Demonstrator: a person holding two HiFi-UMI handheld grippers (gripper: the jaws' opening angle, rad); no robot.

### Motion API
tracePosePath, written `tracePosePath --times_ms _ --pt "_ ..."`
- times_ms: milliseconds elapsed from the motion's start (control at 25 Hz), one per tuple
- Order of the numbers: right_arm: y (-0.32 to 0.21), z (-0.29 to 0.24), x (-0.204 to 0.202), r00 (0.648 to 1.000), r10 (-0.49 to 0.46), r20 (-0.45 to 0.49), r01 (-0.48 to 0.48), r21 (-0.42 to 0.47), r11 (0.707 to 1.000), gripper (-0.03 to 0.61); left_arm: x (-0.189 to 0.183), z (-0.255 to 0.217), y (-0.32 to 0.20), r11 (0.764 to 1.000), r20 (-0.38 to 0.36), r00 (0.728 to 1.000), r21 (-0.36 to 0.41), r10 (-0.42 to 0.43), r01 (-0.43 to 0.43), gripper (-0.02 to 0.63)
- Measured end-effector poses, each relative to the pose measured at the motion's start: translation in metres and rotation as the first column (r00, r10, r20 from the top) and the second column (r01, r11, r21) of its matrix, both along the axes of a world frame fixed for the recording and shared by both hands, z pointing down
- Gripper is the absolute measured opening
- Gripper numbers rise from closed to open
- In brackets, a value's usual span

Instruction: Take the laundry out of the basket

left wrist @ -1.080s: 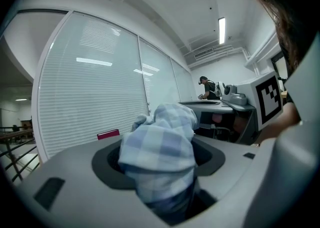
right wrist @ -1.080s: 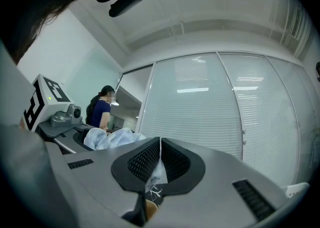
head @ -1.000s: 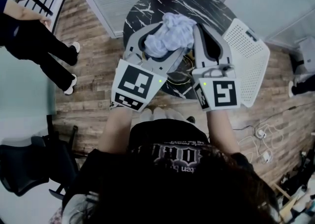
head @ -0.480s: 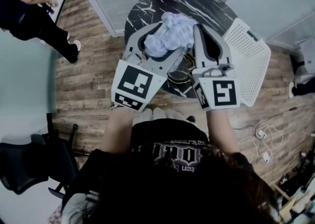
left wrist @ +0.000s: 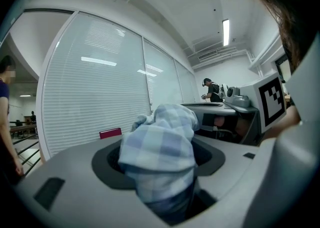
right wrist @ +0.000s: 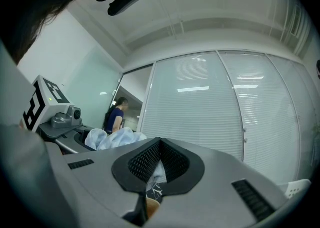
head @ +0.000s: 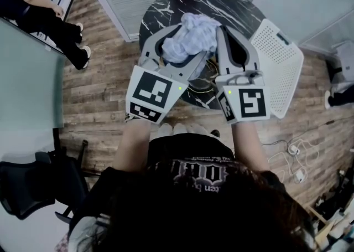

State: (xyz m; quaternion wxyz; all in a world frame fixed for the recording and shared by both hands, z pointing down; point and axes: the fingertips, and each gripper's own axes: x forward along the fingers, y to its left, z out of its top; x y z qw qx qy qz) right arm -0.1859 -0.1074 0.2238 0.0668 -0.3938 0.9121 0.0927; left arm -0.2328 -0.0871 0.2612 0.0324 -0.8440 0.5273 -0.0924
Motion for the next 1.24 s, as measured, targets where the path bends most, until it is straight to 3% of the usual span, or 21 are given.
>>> tracePosePath --times_ms 1240 --pt "0.0019 -0.0058 -0.0006 1.0 0.0 -0.002 0.001 0.024 1.0 0.026 -0.0004 -0.009 0.0023 1.0 0.008 1.0 0.019 -0.009 0.009 0.285"
